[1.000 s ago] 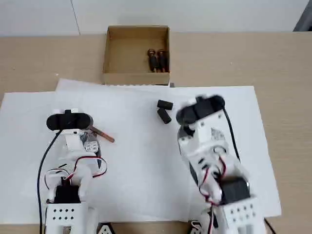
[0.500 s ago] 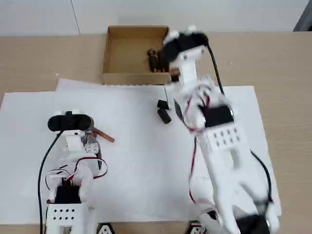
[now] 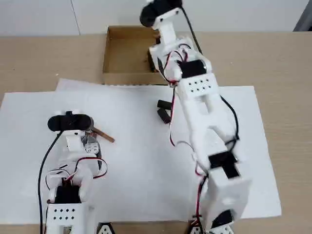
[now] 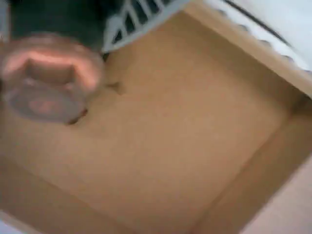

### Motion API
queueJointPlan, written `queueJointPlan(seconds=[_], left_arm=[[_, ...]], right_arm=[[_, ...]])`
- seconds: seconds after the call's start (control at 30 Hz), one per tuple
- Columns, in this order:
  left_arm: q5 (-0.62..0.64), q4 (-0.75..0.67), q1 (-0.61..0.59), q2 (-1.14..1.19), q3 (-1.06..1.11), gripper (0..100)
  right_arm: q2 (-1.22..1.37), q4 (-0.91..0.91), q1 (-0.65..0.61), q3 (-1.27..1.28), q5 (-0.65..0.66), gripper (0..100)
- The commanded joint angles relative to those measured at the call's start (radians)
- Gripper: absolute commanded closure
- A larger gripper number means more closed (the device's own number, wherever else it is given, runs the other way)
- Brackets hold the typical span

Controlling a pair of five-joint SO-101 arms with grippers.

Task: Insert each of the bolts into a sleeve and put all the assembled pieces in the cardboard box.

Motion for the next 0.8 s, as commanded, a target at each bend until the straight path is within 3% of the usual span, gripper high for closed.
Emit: queueJointPlan(seconds=[0.0, 0.27, 0.4, 0.57, 0.77], left_arm=[[-0.005, -0.021, 0.006, -0.012, -0.005, 99], [-0.005, -0.02, 0.006, -0.012, -0.005, 99], [-0.005, -0.008, 0.006, -0.012, -0.005, 99], [-0.005, -0.006, 0.006, -0.012, -0.007, 99], [-0.005, -0.006, 0.006, -0.012, -0.007, 99]], right_arm=[[0.064, -0.077, -0.005, -0.1, 0.098, 99.5], [0.232, -0.225, -0.036, -0.121, 0.242, 99.5], [0.278, -0.278, -0.044, -0.121, 0.259, 99.1], [0.302, -0.277, -0.047, -0.121, 0.269, 88.3], [0.303, -0.277, -0.047, -0.121, 0.269, 90.2]])
